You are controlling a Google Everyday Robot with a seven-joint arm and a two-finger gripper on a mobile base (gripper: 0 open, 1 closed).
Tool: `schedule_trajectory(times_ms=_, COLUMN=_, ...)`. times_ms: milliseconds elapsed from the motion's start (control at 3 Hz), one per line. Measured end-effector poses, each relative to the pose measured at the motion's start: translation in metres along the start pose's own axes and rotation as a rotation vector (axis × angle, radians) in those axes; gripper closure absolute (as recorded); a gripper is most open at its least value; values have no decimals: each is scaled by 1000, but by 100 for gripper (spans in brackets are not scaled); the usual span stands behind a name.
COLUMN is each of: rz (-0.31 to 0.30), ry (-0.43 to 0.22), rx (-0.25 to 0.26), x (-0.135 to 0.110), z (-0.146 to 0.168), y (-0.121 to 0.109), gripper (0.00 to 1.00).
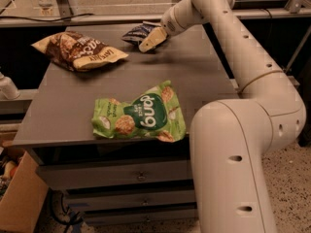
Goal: Pick blue chip bag
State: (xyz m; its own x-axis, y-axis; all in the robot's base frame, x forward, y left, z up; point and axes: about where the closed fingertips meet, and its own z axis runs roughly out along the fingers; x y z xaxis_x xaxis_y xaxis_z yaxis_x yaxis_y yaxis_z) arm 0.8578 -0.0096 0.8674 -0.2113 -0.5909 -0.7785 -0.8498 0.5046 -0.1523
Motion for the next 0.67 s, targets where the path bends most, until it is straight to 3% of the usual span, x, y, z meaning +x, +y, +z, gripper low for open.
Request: schedule_trajectory(times_ms=667, rz=18, ry=4, rx=-23, x=6, z=10, y=6, gripper=42)
